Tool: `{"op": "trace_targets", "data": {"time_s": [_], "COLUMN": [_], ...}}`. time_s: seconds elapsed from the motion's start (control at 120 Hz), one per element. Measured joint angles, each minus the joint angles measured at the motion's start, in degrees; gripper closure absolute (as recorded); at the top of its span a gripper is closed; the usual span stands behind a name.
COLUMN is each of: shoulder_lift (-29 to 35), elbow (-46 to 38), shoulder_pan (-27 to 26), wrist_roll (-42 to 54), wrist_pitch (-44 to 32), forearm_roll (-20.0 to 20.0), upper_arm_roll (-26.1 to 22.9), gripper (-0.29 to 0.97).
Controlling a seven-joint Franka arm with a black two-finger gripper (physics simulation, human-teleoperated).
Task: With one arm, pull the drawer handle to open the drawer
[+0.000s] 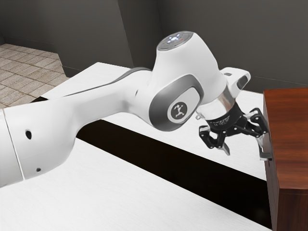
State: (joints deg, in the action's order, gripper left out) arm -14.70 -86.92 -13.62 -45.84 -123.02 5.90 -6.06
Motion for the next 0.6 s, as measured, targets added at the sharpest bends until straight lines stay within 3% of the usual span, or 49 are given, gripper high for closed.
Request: {"op": "trace_targets", "data": {"time_s": [0.258,0.6], "shoulder_lift": [0.3,2.1], "elbow": [-0.7,-3.1], "shoulder_pan": [0.0,0.5], "wrist_roll": [0.6,1.1], "wrist_pitch": [-0.9,-1.5], "forearm_roll": [0.2,-0.6], "upper_arm_roll": [0.0,0.1], "gripper": [0.31,0.44]}}
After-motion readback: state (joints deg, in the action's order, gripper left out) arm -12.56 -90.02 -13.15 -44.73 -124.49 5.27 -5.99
